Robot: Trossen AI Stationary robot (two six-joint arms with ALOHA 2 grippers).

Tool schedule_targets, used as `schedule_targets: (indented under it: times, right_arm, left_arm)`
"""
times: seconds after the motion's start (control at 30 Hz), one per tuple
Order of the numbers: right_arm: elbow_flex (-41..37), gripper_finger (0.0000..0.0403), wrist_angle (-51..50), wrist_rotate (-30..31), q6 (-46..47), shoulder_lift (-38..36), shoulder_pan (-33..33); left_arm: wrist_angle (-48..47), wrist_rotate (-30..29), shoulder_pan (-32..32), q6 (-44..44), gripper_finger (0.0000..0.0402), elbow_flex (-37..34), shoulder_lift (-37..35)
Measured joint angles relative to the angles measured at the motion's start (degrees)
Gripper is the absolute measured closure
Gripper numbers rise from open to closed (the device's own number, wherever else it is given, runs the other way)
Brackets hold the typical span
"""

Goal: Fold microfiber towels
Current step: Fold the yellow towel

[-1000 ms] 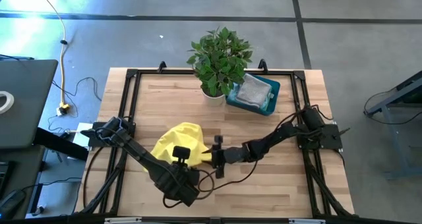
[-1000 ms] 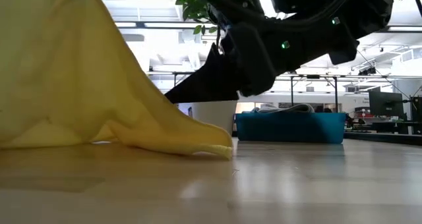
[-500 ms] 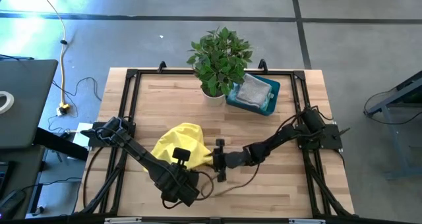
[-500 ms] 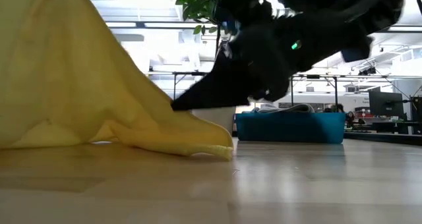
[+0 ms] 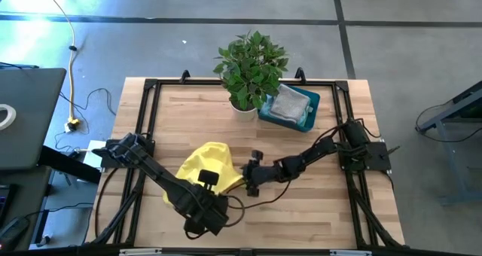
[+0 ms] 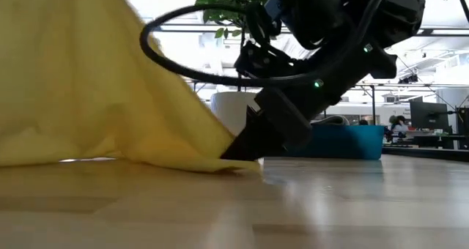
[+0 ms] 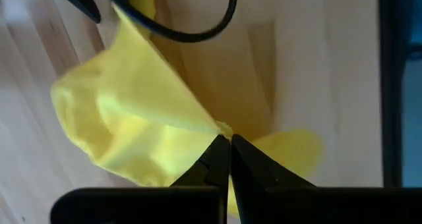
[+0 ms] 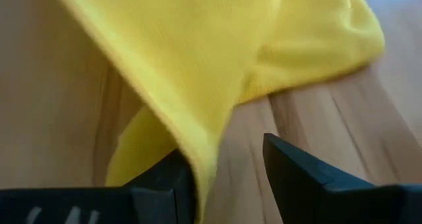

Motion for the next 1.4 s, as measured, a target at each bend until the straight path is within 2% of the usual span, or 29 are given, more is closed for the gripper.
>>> schedule_targets:
  times: [0.2, 0.27, 0.4, 0.47, 0.57, 0.67, 1.03, 1.2, 1.4]
  right_arm:
    - [0.0, 0.0261, 0.7, 0.3, 1.2, 0.0, 0.7]
    - [0.0, 0.0285, 0.6, 0.3, 1.6, 0.0, 1.0]
    - [0.0, 0.0369, -0.1, 0.3, 1.6, -0.2, 1.6]
    - [0.0, 0.0393, -1.2, 0.5, 1.3, -1.0, 1.8]
    - [0.0, 0.0387, -4.1, 4.0, 1.0, -3.6, 2.6]
    - [0.0, 0.0399, -9.2, 9.4, -1.9, -7.7, 3.8]
    - [0.0, 0.0402, -27.7, 23.1, -6.0, -25.8, 6.7]
    - [0.0, 0.0402, -33.5, 25.5, -5.3, -33.6, 7.1]
    - [0.0, 0.0402, -38.6, 25.4, -2.7, -37.4, 7.0]
  left_arm:
    - [-0.2, -1.2, 0.2, -1.3, 0.0401, 2.2, -2.1]
    - [-0.1, -1.2, 0.4, -1.7, 0.0401, 2.2, -2.3]
    - [-0.2, -1.0, 0.2, -2.0, 0.0401, 2.2, -3.3]
    - [-0.1, -1.0, 0.1, -2.5, 0.0401, 2.2, -3.4]
    - [-0.1, -1.0, 0.1, -2.3, 0.0401, 2.0, -3.5]
    - [-0.1, -2.0, 0.0, 0.2, 0.0401, 2.1, -3.7]
    - [-0.1, -23.0, 1.2, 18.6, 0.0401, 2.1, -3.7]
    - [-0.1, -34.2, 2.7, 23.2, 0.0401, 2.1, -4.0]
    - [0.0, -37.6, 5.0, 21.7, 0.0401, 1.7, -6.3]
